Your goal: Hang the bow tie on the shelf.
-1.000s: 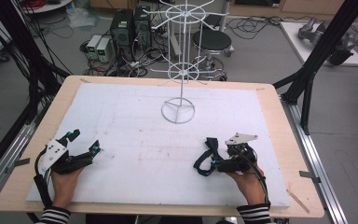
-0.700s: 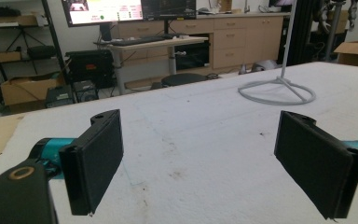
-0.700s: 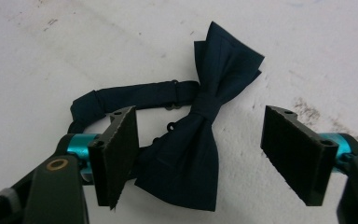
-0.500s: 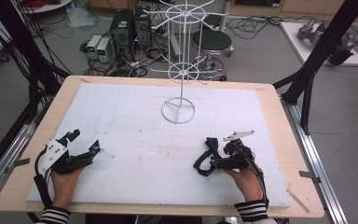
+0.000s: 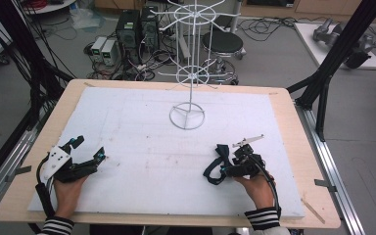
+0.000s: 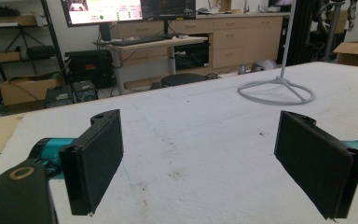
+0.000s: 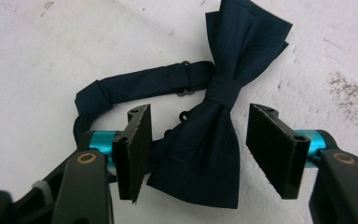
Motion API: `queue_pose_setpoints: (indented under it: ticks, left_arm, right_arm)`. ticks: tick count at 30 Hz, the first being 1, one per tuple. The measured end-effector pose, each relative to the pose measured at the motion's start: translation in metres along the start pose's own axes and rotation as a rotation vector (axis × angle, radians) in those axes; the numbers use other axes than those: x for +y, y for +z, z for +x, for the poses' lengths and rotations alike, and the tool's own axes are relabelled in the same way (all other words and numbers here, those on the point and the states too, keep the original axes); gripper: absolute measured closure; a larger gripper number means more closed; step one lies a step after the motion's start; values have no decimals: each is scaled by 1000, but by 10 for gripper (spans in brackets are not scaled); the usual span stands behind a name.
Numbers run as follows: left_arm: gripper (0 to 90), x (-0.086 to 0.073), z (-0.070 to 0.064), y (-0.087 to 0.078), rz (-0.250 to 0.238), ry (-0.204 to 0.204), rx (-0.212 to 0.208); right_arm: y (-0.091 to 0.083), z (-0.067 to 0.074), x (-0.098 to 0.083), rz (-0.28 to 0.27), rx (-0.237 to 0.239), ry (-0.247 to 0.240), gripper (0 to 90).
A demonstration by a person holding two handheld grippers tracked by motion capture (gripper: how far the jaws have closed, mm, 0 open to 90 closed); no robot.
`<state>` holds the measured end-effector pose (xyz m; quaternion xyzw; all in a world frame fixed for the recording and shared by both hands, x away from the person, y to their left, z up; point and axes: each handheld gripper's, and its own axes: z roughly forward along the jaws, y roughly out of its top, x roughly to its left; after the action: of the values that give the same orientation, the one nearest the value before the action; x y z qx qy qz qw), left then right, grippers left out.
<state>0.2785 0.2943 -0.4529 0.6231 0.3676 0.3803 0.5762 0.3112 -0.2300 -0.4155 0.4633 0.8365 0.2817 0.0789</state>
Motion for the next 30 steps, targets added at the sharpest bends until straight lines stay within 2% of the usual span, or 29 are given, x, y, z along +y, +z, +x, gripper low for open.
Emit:
queue_pose_setpoints:
  ticks: [6,10,16,24,25,30]
  left_arm:
    - [159,0,0,0,0,-1,0]
    - [159,0,0,0,-1,-1,-1]
    - [159,0,0,0,-2,-1,-1]
    - [159,0,0,0,-3,0,-1]
    - [159,0,0,0,-3,1,-1]
    - [159,0,0,0,-4,0,-1]
  right_arm:
    - [2,-2,0,17,16,6,469]
    - [4,-3,1,33,21,14,478]
    - [6,-3,1,50,25,25,549]
    - [6,-5,1,64,16,33,651]
    - [6,-5,1,67,9,33,687]
    - [6,-5,2,71,-18,10,761]
